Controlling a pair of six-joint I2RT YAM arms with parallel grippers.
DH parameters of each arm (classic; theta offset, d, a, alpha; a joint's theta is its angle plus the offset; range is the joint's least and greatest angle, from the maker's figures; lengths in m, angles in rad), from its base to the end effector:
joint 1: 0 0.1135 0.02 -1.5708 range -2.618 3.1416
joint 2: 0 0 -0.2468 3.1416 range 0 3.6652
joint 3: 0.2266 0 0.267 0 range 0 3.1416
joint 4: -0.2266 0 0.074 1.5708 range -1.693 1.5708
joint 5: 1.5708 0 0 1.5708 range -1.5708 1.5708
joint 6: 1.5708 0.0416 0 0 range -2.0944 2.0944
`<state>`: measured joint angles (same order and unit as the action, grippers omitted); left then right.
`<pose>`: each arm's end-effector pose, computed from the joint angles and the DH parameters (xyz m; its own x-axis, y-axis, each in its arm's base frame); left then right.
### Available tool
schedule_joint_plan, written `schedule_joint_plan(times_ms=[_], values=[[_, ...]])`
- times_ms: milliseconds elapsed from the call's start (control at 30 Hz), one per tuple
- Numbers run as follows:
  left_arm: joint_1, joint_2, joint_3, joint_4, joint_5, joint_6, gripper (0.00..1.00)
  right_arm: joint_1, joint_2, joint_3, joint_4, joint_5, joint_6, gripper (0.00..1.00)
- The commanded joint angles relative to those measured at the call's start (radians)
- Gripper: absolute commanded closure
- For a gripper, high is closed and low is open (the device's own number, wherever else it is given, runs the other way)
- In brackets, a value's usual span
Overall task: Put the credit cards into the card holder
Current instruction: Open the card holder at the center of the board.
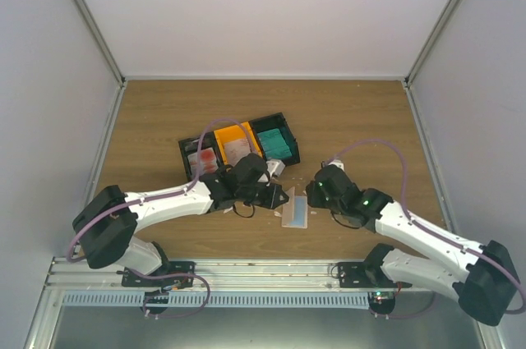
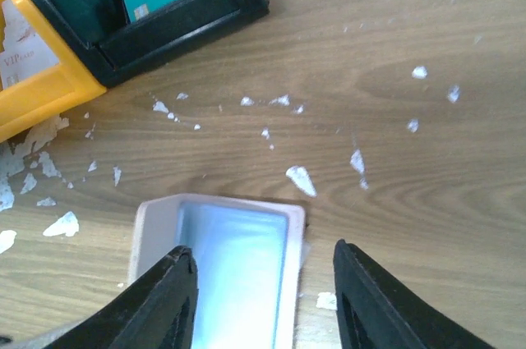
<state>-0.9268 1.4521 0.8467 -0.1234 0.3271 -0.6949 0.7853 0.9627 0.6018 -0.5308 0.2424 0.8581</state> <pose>0.1835 -0.2667 0.1843 -0.8842 0.1678 -0.4360 0.4362 0.6305 -0.6420 0.1594 0.1453 0.1913 -0.7985 0.2403 -0.5520 0.0373 0.9348 0.3531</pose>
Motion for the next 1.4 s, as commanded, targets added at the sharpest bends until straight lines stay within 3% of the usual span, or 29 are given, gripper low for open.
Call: schedule_joint_plan(times_ms=[0,167,467,600,733,933,1100,1267,1367], values=[[0.0,-0.034,-0.049,0.0,-0.099,0.001,1.0,0.008,0.042,-0.02,0.038,-0.097,-0.063,0.57],[0.029,-0.1,-0.175,-0.024,-0.165,-0.066,1.0,0.008,0.099,-0.043,0.111,-0.182,-0.091,0.65],[0.104,-0.2,-0.313,-0.059,-0.197,-0.118,1.0,0.008,0.275,-0.023,0.205,-0.334,-0.17,0.68],[0.108,-0.192,-0.347,-0.059,-0.194,-0.12,0.96,0.01,0.334,-0.016,0.305,-0.469,-0.203,0.69],[0.108,-0.194,-0.36,-0.055,-0.188,-0.117,0.9,0.025,0.383,0.024,0.317,-0.486,-0.209,0.7],[0.108,-0.198,-0.333,-0.064,-0.173,-0.085,0.79,0.06,0.465,0.089,0.241,-0.401,-0.209,0.67],[0.11,-0.23,-0.32,-0.092,-0.202,-0.083,0.68,0.182,0.567,0.217,0.016,-0.086,-0.153,0.46],[0.13,-0.301,-0.306,-0.122,-0.231,-0.108,0.5,0.273,0.626,0.262,-0.086,0.039,-0.046,0.35],[0.183,-0.362,-0.263,-0.184,-0.265,-0.133,0.41,0.304,0.667,0.277,-0.108,0.066,-0.019,0.33]])
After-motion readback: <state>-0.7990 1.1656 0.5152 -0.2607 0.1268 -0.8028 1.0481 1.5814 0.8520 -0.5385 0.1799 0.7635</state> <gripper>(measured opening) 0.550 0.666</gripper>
